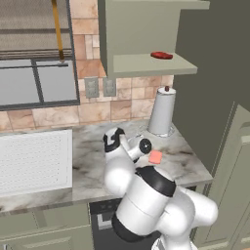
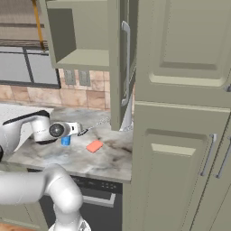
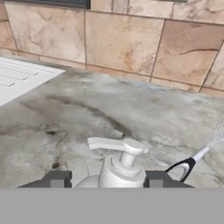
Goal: Pick the bar soap and soap dispenser from the cabinet and place them on the counter.
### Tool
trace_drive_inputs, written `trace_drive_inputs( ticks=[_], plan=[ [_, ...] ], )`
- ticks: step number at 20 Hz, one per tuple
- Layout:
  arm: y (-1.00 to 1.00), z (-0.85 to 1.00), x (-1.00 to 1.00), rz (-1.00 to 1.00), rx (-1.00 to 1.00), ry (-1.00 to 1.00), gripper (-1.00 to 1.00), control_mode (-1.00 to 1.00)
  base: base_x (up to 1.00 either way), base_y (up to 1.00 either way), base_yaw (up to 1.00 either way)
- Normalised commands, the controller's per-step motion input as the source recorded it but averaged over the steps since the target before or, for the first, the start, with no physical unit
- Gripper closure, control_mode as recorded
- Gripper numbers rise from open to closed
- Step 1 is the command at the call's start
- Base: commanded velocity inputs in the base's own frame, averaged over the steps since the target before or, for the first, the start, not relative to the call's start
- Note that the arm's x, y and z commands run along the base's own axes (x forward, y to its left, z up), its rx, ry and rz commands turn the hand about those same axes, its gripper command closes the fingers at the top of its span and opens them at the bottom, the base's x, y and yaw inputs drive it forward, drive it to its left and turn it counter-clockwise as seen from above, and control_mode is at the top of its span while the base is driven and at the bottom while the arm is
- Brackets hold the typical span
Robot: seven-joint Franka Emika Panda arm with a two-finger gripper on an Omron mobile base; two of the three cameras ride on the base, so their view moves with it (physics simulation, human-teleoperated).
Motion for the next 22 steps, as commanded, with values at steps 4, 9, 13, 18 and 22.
trace_drive_inputs(
  ticks=[4, 9, 13, 18, 22],
  plan=[
    [0.00, -0.36, -0.21, 0.00, 0.00, -0.04, 1.00, -1.00, 0.00, 0.00, 0.00],
    [0.00, -0.39, -0.25, 0.00, 0.00, -0.05, 1.00, -1.00, 0.00, 0.00, 0.00],
    [0.00, -0.37, -0.19, 0.00, 0.00, -0.04, 1.00, -1.00, 0.00, 0.00, 0.00],
    [0.00, -0.29, -0.08, 0.00, 0.00, -0.01, 1.00, -1.00, 0.00, 0.00, 0.00],
    [0.00, -0.29, -0.08, 0.00, 0.00, 0.00, 1.00, -1.00, 0.00, 0.00, 0.00]
  ],
)
